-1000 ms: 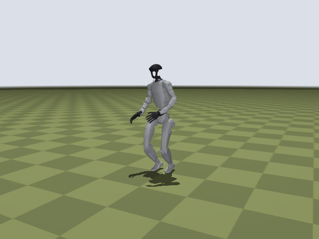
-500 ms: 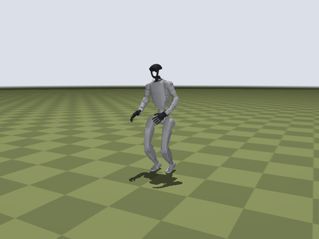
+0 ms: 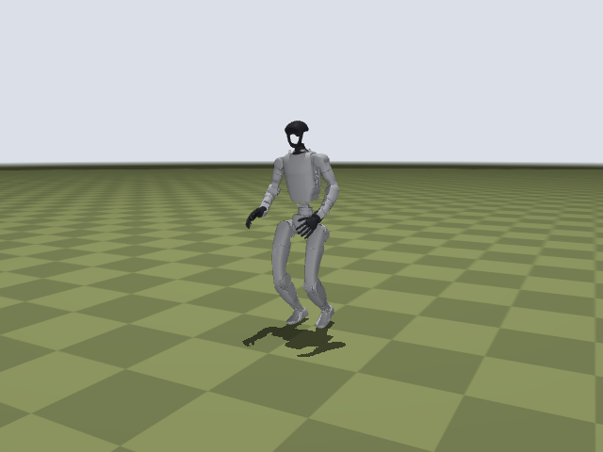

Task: Run

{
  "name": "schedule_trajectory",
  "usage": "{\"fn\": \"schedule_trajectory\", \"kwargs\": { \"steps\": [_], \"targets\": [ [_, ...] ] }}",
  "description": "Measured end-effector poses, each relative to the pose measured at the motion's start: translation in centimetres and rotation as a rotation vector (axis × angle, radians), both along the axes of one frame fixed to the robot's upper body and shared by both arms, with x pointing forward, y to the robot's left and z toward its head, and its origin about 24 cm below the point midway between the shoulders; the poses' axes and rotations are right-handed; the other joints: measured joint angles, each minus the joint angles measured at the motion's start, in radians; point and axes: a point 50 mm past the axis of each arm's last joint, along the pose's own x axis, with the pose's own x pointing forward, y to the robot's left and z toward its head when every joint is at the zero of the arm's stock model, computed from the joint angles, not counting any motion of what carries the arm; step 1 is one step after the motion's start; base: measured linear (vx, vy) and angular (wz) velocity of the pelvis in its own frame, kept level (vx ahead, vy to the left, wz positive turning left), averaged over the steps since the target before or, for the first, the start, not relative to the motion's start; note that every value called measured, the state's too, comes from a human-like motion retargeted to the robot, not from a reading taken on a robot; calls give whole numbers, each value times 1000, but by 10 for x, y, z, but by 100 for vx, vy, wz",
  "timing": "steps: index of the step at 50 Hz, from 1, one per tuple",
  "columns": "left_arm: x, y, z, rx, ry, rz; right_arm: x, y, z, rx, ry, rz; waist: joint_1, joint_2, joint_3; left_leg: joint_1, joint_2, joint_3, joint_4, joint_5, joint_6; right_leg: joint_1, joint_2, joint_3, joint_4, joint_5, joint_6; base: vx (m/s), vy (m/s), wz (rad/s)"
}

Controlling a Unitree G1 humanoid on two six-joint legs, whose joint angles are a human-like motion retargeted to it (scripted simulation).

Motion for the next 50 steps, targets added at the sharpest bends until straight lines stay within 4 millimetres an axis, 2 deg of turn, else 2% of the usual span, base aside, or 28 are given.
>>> {"fn": "schedule_trajectory", "kwargs": {
  "steps": [6,12,17,23,30,35,39,43,50],
  "targets": [
    [-2,0,-7,11,59,-28,-5,-2,-8,-15,59,10,12,16,-11,-47,28,-18,60,17,-13,-6,23,-17,-18,-14,-12,0,0,0],
    [-3,-2,-13,-17,114,-42,-11,-3,-18,-34,129,39,34,34,-13,-121,57,-33,158,80,-33,-22,43,-29,-25,-21,-22,0,0,0],
    [-5,-6,-17,-57,146,-42,-12,-4,-20,-56,160,63,48,44,-17,-167,70,-34,219,89,-18,-35,45,-29,-28,-20,-23,0,0,0],
    [-9,-13,-21,-111,177,-31,-9,-8,-19,-82,170,76,58,57,-19,-174,61,-27,228,41,10,-44,43,-17,-37,-10,-15,-1,2,-5],
    [-17,-20,-26,-158,200,-8,0,-14,-14,-119,146,77,54,68,-14,-127,8,-26,128,-33,24,-63,37,18,-32,12,4,-3,7,-23],
    [-22,-22,-25,-161,182,7,0,-4,-17,-102,146,92,28,57,-7,-87,-33,5,12,-107,62,-109,13,47,12,23,26,-7,8,-13],
    [-17,-18,-16,-140,113,16,-7,0,-24,-85,170,89,-5,28,0,-75,-74,35,-71,-149,94,-178,-26,65,90,50,56,-9,8,6],
    [4,-18,8,-135,-34,7,-20,-4,-35,-83,224,72,-32,-5,3,-90,-122,46,-128,-157,113,-265,-72,74,190,91,88,-10,8,25],
    [39,-26,66,-176,-337,-21,-70,-22,-64,-86,414,6,-53,-56,0,-114,-200,14,-200,-146,127,-319,-143,88,291,72,87,-8,5,49]
  ]
}}
